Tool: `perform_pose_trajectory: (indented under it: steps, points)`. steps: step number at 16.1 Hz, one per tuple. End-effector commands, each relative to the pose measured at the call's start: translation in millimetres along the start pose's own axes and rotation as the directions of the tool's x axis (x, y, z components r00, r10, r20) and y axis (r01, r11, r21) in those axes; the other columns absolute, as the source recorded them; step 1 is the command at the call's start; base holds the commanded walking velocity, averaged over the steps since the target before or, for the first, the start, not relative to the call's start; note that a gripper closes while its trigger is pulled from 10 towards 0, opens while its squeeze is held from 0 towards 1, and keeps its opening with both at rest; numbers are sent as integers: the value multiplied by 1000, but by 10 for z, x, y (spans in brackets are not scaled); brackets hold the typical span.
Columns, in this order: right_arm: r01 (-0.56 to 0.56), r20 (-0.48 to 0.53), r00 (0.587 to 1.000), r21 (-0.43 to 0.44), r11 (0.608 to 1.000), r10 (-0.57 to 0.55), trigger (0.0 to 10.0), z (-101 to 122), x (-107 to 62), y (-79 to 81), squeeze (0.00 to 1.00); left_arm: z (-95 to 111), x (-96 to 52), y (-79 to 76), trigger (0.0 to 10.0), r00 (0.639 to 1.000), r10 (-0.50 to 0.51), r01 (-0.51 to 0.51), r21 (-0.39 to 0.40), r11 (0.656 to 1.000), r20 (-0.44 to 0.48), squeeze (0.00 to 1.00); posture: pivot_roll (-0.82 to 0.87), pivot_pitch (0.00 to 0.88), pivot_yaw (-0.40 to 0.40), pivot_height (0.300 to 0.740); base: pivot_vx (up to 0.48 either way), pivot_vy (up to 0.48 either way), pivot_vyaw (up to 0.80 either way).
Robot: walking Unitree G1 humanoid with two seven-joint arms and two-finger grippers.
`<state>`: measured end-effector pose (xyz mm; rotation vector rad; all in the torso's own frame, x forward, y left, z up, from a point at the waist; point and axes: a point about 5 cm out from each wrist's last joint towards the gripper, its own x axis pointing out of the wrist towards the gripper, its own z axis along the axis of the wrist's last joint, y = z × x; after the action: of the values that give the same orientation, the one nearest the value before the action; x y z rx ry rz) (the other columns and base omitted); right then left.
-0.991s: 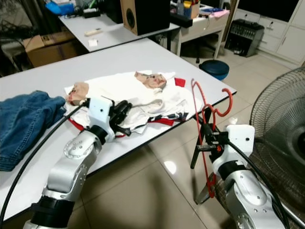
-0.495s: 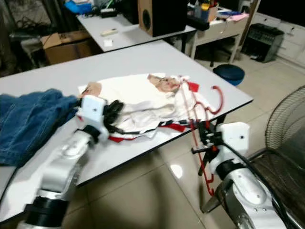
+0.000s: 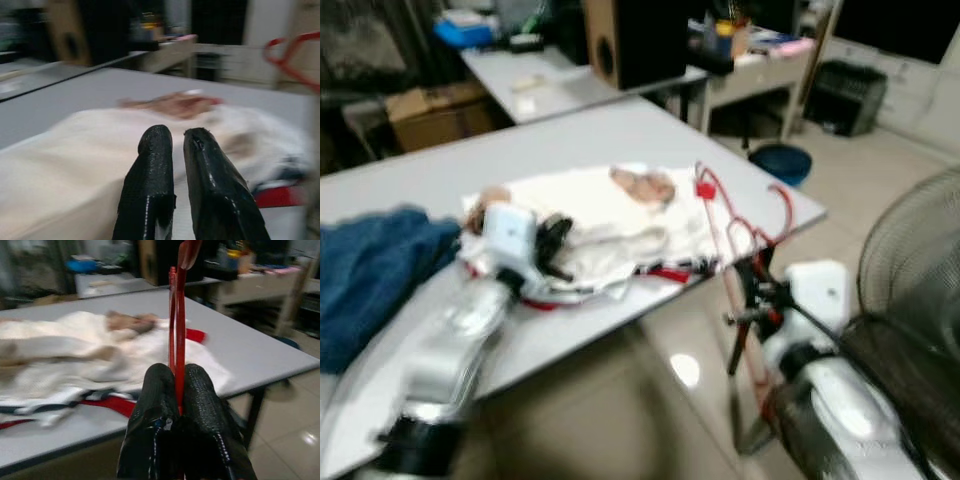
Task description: Hang hanger
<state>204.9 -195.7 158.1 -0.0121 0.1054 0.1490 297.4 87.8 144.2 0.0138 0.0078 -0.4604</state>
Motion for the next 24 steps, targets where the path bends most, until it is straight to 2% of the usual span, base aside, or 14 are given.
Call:
perform_pose_trajectory:
  steps: [1, 5, 6, 8, 9, 10, 12, 14, 16, 17, 18, 19, 20, 24]
  points:
    - [-23, 31, 999, 1, 1000, 23, 10000, 59, 5, 44, 0, 6, -24, 104, 10000, 1000, 27, -27, 19, 999, -9, 0, -127, 0, 57, 740, 326, 0, 0]
    - [-11, 30, 999, -14, 1000, 12, 10000, 67, -31, 4, 0, 16, -28, 47, 10000, 999, -37, 37, 9, 999, 7, 0, -135, 0, 63, 740, 161, 0, 0]
    - [-11, 29, 1000, -17, 1000, 11, 10000, 67, -39, -6, 0, 5, -32, 27, 10000, 997, -71, 71, 15, 997, -6, 1000, -136, 0, 65, 740, 0, 0, 0]
    - [-65, 17, 998, -44, 997, 66, 10000, 66, -101, -24, 0, 12, -31, 20, 10000, 983, -185, 186, 97, 978, -14, 1000, -142, 8, 78, 740, 0, 0, 0]
    - [-103, 8, 995, -48, 994, 104, 10000, 61, -145, -25, 0, 9, -17, 75, 10000, 977, -208, 211, 153, 965, -36, 1000, -138, 9, 86, 740, 0, 0, 0]
    - [-168, 11, 986, -55, 984, 168, 10000, 88, -214, -13, 0, 77, 34, 218, 10000, 978, -201, 207, 249, 946, -52, 1000, -142, 24, 126, 740, 0, 0, 0]
    - [-222, -8, 975, -81, 972, 222, 10000, 102, -269, -10, 0, 129, 73, 311, 10000, 970, -230, 241, 318, 917, -73, 1000, -161, 33, 155, 740, 0, 0, 0]
    - [-263, -17, 965, -92, 961, 262, 10000, 133, -354, -40, 0, 113, 106, 401, 10000, 953, -271, 302, 415, 858, -134, 1000, -166, 34, 164, 740, 0, 0, 0]
    - [-284, -26, 959, -96, 954, 283, 10000, 135, -407, -42, 0, 92, 132, 457, 10000, 956, -260, 293, 396, 870, -136, 1000, -176, 27, 164, 740, 0, 0, 0]
    - [-287, -28, 958, -93, 954, 285, 10000, 142, -439, -49, 0, 82, 150, 443, 10000, 945, -295, 325, 365, 872, -139, 0, -178, 24, 163, 740, 0, 0, 0]
    - [-274, -30, 962, -91, 957, 272, 10000, 132, -467, -61, 0, 47, 156, 414, 10000, 924, -347, 381, 359, 852, -160, 0, -182, 27, 170, 740, 0, 0, 0]
    - [-249, -35, 968, -104, 963, 247, 10000, 139, -499, -104, 0, 6, 180, 379, 10000, 904, -377, 427, 398, 812, -200, 0, -193, 29, 178, 740, 0, 0, 0]
    - [-247, -32, 969, -112, 962, 245, 10000, 170, -521, -101, 0, -36, 206, 406, 10000, 904, -368, 427, 428, 797, -219, 0, -214, 37, 177, 740, 0, 0, 0]
    - [-273, -42, 962, -104, 956, 270, 10000, 209, -618, -69, 0, -122, 284, 477, 10000, 933, -272, 356, 500, 789, -235, 0, -226, 48, 147, 740, 0, 0, 0]
